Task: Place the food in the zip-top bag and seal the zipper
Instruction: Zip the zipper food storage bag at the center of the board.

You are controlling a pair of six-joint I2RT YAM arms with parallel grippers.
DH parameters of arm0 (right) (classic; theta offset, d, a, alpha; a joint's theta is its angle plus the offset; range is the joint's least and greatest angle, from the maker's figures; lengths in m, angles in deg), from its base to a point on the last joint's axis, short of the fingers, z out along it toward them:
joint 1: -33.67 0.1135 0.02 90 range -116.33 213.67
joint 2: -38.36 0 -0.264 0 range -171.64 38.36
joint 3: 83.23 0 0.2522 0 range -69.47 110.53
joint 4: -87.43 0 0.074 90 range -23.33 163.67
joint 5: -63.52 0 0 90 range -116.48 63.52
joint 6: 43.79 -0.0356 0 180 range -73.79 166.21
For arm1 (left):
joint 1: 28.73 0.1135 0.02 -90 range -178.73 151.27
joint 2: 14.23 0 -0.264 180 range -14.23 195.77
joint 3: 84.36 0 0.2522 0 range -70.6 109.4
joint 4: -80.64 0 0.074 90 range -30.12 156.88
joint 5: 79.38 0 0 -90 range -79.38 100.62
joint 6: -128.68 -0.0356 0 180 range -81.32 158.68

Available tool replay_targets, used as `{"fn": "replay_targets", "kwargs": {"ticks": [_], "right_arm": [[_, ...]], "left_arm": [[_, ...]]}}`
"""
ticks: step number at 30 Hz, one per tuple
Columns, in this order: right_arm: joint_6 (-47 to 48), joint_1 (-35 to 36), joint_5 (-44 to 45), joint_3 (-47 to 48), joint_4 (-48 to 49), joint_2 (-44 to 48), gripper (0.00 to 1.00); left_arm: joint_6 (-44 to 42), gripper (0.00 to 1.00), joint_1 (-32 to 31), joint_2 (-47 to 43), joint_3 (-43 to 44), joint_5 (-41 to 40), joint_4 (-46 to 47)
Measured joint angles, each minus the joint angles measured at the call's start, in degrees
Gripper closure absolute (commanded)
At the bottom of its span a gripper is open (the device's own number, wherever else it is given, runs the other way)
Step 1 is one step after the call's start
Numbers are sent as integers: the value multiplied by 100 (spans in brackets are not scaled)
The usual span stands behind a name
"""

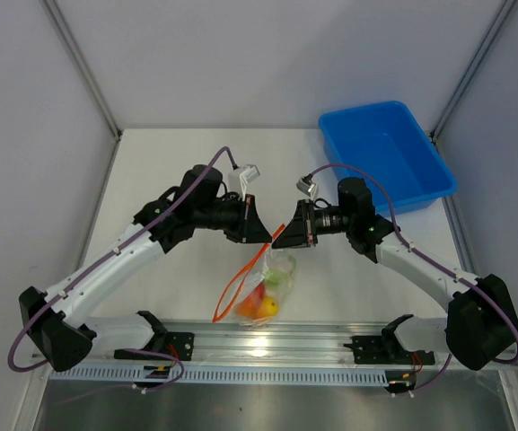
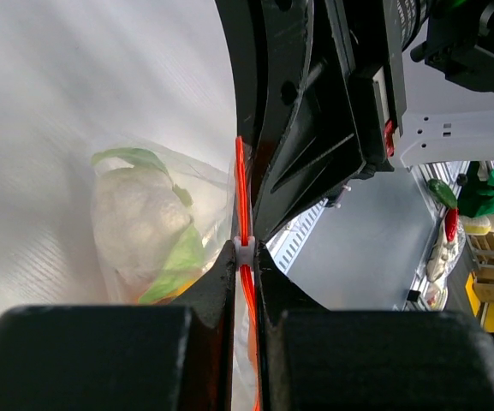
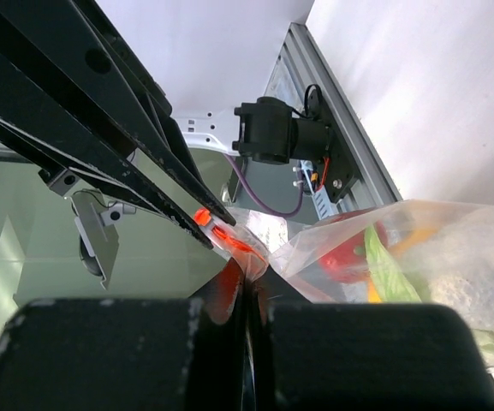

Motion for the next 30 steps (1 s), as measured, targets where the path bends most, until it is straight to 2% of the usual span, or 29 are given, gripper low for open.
{"fn": "replay_targets", "kwargs": {"ticks": [15, 20, 25, 30], "right_arm": [[-144, -42, 323, -2, -42, 20, 100], [337, -42, 638, 2, -485, 129, 100], [1010, -42, 1003, 0, -907, 313, 100], [1244, -35, 1163, -131, -994, 595, 100]], "left_arm": [[59, 99, 4, -326, -212, -127, -256], [267, 99, 2, -457, -389, -470, -452], [350, 100, -2, -1080, -866, -881, -546], [415, 99, -9, -1558, -1158, -1008, -490]]}}
